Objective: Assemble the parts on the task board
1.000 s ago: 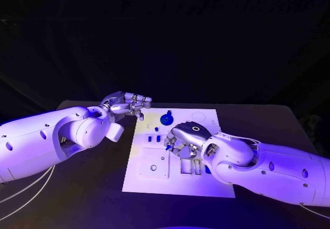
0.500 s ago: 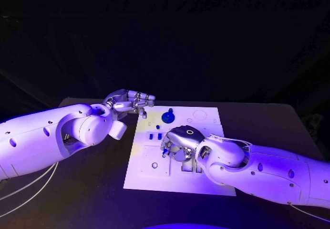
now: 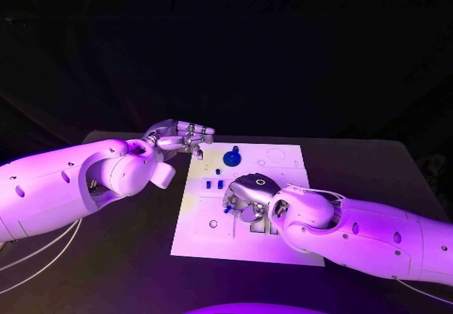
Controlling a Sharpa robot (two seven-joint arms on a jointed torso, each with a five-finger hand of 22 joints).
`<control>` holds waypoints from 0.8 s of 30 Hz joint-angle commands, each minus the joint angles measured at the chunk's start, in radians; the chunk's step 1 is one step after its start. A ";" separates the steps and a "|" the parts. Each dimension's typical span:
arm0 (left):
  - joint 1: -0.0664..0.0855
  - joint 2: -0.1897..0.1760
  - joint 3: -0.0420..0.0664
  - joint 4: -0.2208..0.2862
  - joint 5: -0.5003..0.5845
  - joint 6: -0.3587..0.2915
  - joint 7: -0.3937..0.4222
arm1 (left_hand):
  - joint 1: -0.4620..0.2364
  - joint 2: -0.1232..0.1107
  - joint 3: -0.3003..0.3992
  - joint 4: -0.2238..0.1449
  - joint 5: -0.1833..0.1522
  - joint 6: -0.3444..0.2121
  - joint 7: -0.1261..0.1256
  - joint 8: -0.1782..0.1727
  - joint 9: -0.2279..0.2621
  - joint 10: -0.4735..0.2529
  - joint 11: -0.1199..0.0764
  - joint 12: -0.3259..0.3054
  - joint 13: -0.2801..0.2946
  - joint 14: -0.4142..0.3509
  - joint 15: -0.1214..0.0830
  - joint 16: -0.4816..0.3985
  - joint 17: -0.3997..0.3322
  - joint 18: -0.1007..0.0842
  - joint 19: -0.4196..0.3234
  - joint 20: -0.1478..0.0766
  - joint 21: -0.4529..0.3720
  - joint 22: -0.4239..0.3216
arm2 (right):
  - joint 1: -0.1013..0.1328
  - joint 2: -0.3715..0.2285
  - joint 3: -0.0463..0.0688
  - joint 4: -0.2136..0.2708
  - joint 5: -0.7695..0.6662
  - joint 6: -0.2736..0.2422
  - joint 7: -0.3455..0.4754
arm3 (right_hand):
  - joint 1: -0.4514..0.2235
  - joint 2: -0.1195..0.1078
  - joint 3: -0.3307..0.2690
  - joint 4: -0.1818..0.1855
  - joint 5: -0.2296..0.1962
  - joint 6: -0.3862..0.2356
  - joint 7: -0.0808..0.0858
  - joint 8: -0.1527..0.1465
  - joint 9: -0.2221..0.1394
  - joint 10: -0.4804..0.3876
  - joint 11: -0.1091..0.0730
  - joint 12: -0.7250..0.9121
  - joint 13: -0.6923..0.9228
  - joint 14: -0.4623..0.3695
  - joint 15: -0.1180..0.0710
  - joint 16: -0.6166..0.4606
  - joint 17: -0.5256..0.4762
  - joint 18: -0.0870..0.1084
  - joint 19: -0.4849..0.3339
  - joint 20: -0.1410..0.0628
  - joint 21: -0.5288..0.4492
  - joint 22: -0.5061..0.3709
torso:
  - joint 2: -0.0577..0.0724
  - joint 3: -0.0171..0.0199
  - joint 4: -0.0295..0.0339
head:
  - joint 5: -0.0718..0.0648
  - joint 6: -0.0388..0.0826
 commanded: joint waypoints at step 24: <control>0.001 0.000 0.001 0.007 0.007 0.021 -0.001 | 0.008 0.004 -0.001 -0.004 -0.001 -0.008 0.003 0.002 -0.002 -0.007 0.002 0.006 0.002 -0.006 0.002 -0.004 -0.002 0.010 -0.005 -0.001 -0.006 -0.001 | -0.010 0.031 -0.003 -0.024 -0.022 0.076 -0.017 | -0.016 -0.001 -0.016 0.004 0.004 0.003 -0.003 0.003 0.004 0.000 -0.008 -0.008 0.003 0.041 -0.003 0.000 -0.006 -0.008 0.038 -0.002 -0.003 0.179 | -0.001 -0.0011 0.0005 | -0.001 -0.002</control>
